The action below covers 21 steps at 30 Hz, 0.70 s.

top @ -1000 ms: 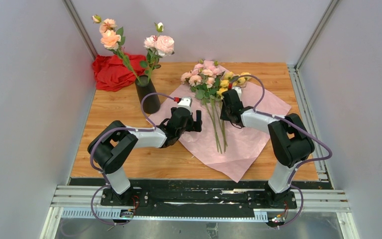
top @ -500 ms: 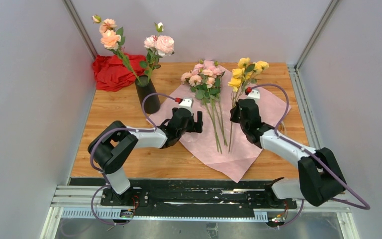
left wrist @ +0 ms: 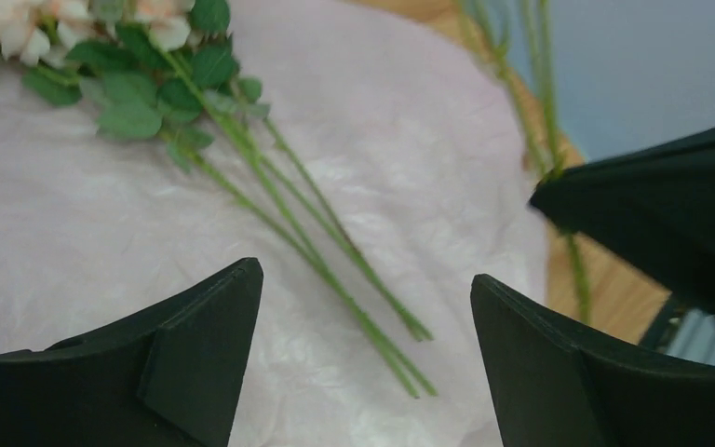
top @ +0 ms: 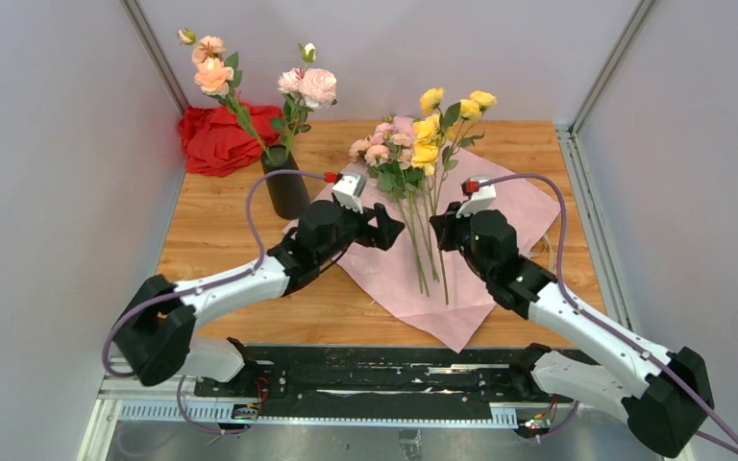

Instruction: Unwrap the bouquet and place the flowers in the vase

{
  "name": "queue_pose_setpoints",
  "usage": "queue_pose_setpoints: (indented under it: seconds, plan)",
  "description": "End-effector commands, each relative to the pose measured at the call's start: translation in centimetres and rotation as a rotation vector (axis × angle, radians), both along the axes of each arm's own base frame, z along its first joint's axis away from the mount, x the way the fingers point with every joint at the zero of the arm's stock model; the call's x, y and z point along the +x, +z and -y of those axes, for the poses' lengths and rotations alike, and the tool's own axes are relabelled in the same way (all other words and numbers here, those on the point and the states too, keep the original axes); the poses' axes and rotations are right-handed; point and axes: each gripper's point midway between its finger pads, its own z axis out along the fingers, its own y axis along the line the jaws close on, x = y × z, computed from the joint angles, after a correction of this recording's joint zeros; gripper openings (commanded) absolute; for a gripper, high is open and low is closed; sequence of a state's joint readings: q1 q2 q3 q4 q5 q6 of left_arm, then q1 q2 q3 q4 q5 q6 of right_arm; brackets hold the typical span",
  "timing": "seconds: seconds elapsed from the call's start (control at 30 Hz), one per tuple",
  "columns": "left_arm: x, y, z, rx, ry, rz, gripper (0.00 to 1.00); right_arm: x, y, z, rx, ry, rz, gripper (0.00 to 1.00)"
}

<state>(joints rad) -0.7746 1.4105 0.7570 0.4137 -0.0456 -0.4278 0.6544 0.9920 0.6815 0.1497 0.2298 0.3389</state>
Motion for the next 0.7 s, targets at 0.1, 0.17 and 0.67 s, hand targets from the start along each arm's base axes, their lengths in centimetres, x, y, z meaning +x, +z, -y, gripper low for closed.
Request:
queue_pose_setpoints:
  seconds: [0.1,0.17,0.67]
  plan:
    - [-4.1,6.8,-0.2,-0.172,-0.119,0.072,0.91,-5.1,1.0,-1.9,-0.077,0.108,0.030,0.00]
    - [-4.9,7.9,0.1,-0.205,-0.152,0.075,0.91,-6.1,1.3,-2.7,-0.071,0.129,0.041,0.00]
    - [-6.3,8.6,0.3,-0.227,-0.173,0.082,0.91,-8.2,3.3,-8.2,-0.125,0.208,0.093,0.00]
